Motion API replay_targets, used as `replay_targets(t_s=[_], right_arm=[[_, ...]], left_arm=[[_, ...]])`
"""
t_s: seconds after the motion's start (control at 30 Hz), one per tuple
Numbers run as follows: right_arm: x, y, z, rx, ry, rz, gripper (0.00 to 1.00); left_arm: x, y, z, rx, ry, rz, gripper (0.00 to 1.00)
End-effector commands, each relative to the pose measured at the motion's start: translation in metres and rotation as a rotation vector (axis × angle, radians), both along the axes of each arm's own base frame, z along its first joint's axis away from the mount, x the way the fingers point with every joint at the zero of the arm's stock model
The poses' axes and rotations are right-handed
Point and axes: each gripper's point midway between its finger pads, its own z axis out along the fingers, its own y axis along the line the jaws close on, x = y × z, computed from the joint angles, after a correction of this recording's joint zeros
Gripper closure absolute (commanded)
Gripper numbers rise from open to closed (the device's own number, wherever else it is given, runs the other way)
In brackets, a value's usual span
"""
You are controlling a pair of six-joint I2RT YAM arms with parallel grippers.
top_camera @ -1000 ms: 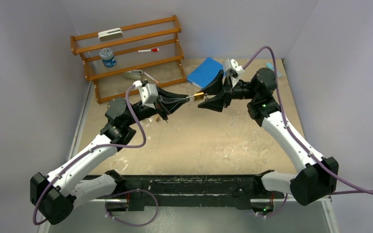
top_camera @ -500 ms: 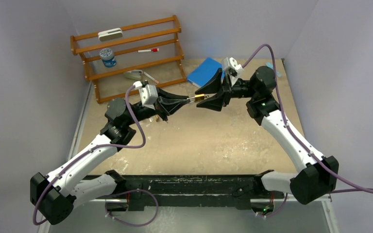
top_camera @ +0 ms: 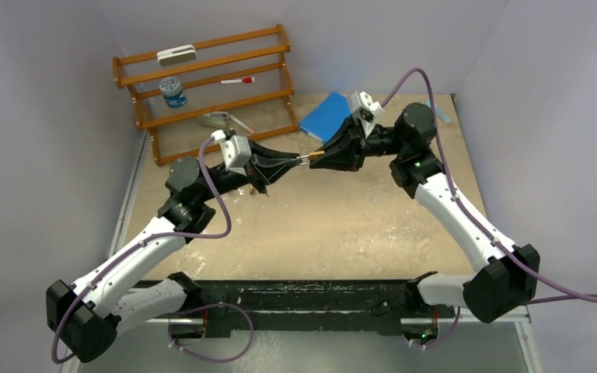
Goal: Lock with the key
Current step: Lock the lock.
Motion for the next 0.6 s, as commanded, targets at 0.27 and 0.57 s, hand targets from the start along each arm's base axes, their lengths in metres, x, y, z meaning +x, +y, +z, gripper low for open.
replay_targets(t_s=[0.27, 0.57], right_arm=[[-0.012, -0.001, 0.022, 0.016, -0.059, 0.041, 1.0], [-0.013, -0.002, 0.026, 0.017, -0.065, 0.048, 1.0]], left_arm=[[-0.009, 0.013, 0.017, -0.01, -0.061, 0.035, 0.81], [-0.013, 0.003, 0.008, 0.032, -0.036, -0.031, 0.73]])
